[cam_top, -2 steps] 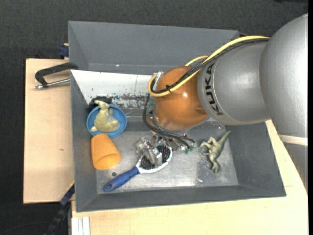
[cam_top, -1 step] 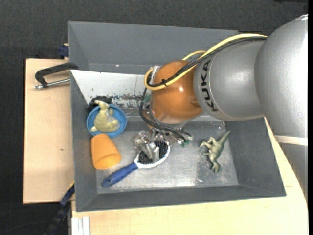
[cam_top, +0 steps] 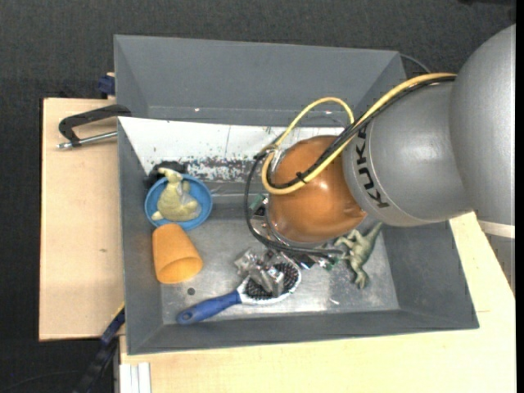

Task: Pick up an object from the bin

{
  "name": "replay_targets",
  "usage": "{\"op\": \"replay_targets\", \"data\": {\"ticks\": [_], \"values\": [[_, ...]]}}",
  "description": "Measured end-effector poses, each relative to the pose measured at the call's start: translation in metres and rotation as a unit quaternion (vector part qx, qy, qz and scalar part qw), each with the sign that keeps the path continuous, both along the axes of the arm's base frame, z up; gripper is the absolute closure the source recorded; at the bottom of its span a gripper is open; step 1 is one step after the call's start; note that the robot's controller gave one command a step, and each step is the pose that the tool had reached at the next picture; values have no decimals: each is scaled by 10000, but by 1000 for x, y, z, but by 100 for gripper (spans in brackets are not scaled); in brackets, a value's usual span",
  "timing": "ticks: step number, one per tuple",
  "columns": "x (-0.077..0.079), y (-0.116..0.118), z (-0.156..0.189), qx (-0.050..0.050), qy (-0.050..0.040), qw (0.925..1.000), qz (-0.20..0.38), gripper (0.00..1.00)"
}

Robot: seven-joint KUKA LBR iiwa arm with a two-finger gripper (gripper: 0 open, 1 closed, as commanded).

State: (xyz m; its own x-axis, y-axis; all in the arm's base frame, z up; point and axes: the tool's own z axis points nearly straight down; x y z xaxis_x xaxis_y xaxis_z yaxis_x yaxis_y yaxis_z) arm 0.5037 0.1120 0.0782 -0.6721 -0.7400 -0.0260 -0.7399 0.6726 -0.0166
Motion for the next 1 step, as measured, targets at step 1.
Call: {"op": "replay_targets", "data": {"ticks": [1], "values": [[-5, 2, -3, 0, 73, 10000, 31, 0]]}}
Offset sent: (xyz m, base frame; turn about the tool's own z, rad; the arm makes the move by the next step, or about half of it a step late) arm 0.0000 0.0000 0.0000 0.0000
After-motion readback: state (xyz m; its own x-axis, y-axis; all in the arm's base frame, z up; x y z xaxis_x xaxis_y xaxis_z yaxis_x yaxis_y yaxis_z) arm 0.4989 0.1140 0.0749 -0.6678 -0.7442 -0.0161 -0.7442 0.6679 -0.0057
